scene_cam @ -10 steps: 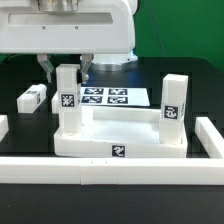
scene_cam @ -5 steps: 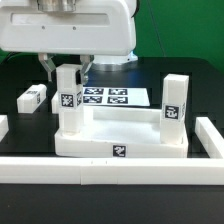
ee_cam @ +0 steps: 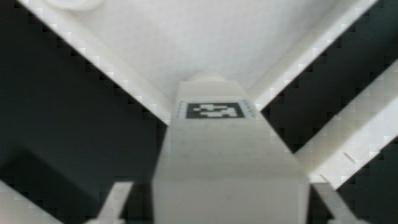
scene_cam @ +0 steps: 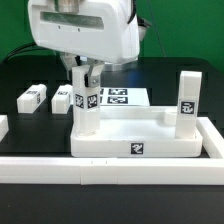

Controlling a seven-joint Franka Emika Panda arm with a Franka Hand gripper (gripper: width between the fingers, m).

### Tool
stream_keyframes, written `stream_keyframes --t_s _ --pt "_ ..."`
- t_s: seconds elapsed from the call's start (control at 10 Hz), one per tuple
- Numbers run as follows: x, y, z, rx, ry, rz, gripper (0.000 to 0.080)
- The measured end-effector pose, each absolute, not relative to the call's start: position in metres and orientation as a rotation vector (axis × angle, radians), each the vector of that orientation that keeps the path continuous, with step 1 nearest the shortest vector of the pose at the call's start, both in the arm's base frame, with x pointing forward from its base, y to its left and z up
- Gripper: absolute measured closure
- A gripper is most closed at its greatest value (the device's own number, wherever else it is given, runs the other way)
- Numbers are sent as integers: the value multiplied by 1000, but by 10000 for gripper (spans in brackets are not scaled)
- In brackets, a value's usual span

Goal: Assemble desk

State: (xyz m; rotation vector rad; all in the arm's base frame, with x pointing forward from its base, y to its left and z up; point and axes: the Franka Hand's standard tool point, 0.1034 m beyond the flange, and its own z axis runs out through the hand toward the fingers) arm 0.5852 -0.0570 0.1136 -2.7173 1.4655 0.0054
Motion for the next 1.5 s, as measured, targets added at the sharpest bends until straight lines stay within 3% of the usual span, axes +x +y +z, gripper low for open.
stream_keyframes --t_s 0.6,0.9,1.0,1.1,1.2,1.5 --pt "587 -46 113 -2174 2144 62 512" --pt "587 -45 113 -2204 2106 62 507" --pt "587 -46 112 -2314 1982 55 288" --pt "588 -45 113 -2346 1942 52 288" --pt "588 -45 113 -2397 1877 48 178" --pt "588 -45 113 -2610 1563 30 151"
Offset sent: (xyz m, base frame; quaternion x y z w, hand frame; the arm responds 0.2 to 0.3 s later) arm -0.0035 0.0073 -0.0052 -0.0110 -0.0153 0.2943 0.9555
